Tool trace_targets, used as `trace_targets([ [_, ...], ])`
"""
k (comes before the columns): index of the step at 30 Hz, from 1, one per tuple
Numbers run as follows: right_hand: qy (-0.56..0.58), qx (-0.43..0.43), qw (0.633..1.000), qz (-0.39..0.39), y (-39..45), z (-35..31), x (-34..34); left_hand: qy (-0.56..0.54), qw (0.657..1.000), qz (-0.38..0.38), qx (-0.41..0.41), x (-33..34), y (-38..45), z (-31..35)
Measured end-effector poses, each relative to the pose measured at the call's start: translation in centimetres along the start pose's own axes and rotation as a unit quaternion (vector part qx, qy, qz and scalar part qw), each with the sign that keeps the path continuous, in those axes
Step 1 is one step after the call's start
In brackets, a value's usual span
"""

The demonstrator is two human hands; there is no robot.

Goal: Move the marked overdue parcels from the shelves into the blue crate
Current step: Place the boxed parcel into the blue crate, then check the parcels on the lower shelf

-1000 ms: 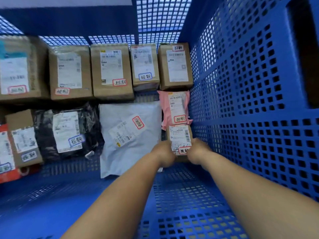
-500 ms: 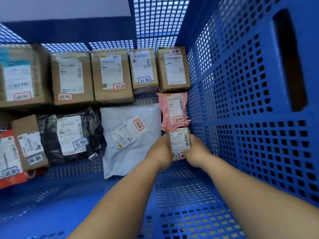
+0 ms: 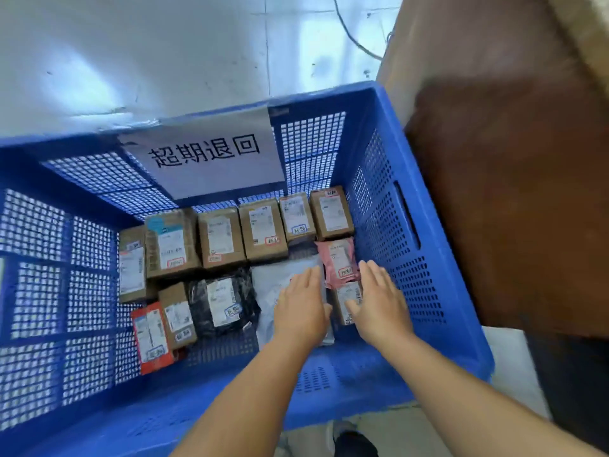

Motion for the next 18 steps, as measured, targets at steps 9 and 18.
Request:
trace_targets([
  [9,0.040,0.063,0.992,0.105,-16.5,-1.0,-5.5,0.078,0.990,0.029,0.118,-7.0,-12.2,4.8],
  [18,0.102,0.174,0.957,0.209,-30.7,3.3,-9.7,0.137,0.957,0.009,0.257,-7.3,-22.6,14.0],
])
Point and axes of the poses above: each hand's wrist, its own y-axis towards the middle knuckle, its own x-axis out of the palm, z = x × y, the point moved 2 cm from there along y, towards the middle knuckle, and after that the axes turned 1 degree about -z, right-handed, at the moved point
